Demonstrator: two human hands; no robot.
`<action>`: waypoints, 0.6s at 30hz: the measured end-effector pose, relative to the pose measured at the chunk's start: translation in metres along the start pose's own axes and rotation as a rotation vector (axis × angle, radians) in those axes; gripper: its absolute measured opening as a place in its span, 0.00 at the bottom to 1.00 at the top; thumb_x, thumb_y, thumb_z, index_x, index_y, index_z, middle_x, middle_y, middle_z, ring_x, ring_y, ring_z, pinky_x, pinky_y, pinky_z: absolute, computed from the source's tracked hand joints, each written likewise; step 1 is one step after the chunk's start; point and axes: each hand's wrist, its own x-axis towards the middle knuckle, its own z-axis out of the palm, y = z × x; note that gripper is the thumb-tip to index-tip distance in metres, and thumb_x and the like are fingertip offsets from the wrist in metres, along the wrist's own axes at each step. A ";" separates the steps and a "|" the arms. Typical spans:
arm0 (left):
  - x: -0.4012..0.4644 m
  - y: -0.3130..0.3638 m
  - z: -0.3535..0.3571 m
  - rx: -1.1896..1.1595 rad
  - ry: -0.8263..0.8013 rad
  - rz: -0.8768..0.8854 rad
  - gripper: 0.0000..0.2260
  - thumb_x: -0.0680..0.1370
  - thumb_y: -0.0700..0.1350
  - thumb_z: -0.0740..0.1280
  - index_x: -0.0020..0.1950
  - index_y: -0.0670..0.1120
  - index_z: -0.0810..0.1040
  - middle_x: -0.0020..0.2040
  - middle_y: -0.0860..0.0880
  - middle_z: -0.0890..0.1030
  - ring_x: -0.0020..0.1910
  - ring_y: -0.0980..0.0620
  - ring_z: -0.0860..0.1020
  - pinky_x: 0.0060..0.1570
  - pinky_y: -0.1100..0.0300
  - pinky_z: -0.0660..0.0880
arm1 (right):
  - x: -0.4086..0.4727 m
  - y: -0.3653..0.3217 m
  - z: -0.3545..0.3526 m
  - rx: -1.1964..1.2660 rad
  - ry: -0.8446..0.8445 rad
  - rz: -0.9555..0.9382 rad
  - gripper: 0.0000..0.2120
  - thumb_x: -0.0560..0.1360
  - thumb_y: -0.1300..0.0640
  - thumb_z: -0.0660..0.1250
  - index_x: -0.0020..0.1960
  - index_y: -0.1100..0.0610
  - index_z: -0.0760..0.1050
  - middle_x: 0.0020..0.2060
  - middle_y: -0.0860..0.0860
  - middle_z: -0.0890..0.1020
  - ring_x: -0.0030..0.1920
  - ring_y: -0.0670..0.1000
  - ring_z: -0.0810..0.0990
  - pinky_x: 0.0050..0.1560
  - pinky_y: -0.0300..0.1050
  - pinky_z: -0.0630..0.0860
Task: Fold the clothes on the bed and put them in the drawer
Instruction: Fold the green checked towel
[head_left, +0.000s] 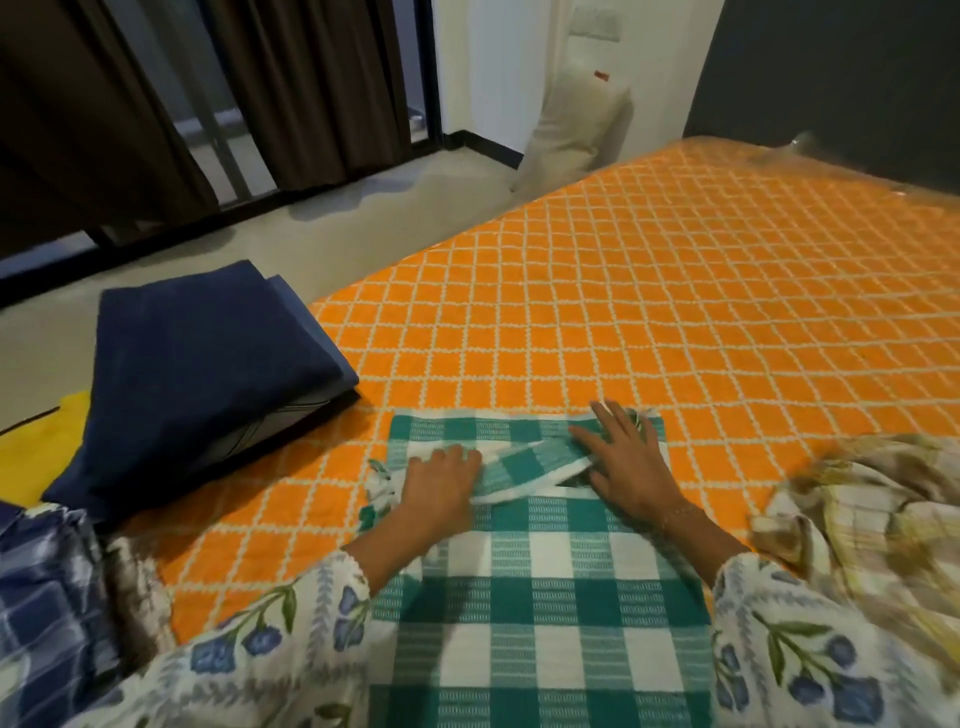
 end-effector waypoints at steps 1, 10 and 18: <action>0.004 -0.009 -0.005 0.023 0.056 -0.046 0.22 0.77 0.43 0.62 0.70 0.46 0.63 0.64 0.45 0.70 0.61 0.45 0.72 0.47 0.54 0.69 | 0.010 -0.002 -0.005 -0.015 0.022 0.007 0.20 0.76 0.54 0.65 0.67 0.53 0.73 0.75 0.58 0.59 0.77 0.59 0.52 0.73 0.63 0.43; 0.031 -0.041 -0.002 -0.142 0.405 0.031 0.24 0.81 0.57 0.53 0.73 0.46 0.66 0.73 0.41 0.65 0.72 0.42 0.65 0.69 0.44 0.59 | 0.042 -0.030 -0.014 0.110 0.107 0.292 0.23 0.82 0.49 0.52 0.75 0.55 0.59 0.76 0.58 0.57 0.76 0.57 0.55 0.73 0.59 0.54; 0.020 -0.049 0.049 -0.190 0.022 -0.124 0.34 0.78 0.67 0.44 0.79 0.51 0.46 0.79 0.46 0.43 0.77 0.47 0.44 0.73 0.44 0.44 | -0.005 -0.004 0.015 0.104 -0.244 0.529 0.34 0.77 0.32 0.41 0.78 0.46 0.40 0.77 0.54 0.39 0.77 0.55 0.40 0.73 0.63 0.43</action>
